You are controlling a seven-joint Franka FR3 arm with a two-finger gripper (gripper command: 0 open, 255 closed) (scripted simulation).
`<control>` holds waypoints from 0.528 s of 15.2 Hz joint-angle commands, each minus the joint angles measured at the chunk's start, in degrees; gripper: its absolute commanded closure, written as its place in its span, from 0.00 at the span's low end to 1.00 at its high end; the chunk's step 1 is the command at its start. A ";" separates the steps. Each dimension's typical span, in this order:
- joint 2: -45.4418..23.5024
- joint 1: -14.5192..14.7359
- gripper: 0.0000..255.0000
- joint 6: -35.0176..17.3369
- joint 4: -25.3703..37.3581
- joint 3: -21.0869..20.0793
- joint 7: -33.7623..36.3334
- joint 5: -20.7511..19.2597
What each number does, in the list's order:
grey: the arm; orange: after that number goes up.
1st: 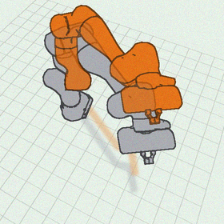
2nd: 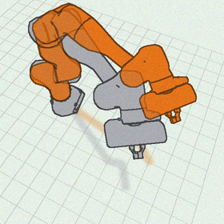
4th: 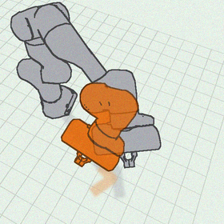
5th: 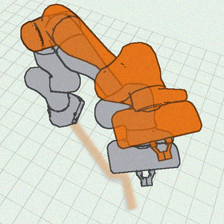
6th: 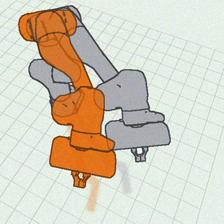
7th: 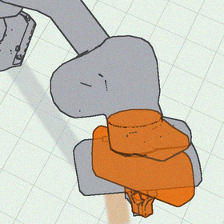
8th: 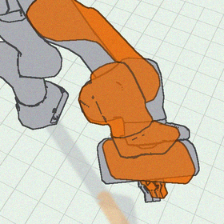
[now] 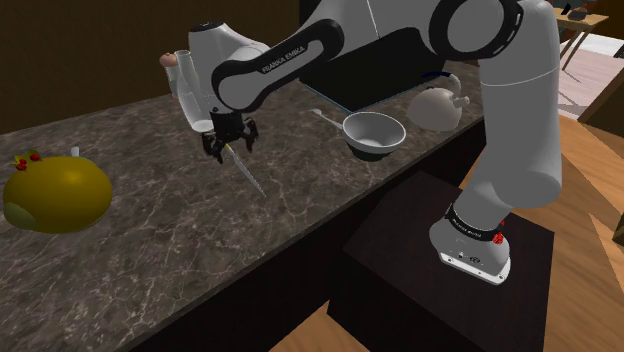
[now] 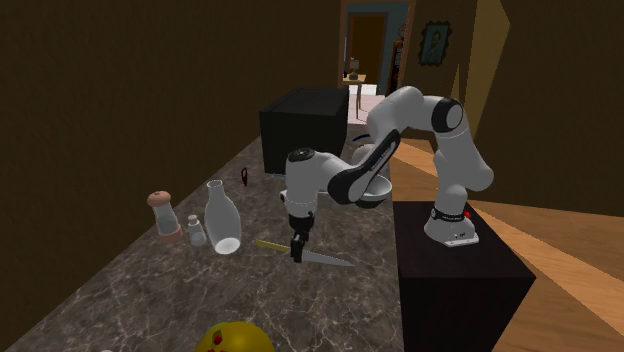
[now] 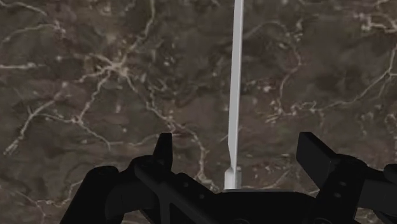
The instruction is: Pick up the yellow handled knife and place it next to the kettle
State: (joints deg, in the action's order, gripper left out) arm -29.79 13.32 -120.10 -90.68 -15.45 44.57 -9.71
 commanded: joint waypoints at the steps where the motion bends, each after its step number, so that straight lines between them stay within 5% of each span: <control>1: -0.67 0.11 0.00 -1.25 -0.58 0.12 0.24 -0.24; 8: -1.23 0.16 0.00 -2.18 -0.96 0.23 0.35 -0.43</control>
State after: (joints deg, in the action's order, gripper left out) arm -31.01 13.48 -122.26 -91.65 -15.22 44.92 -10.14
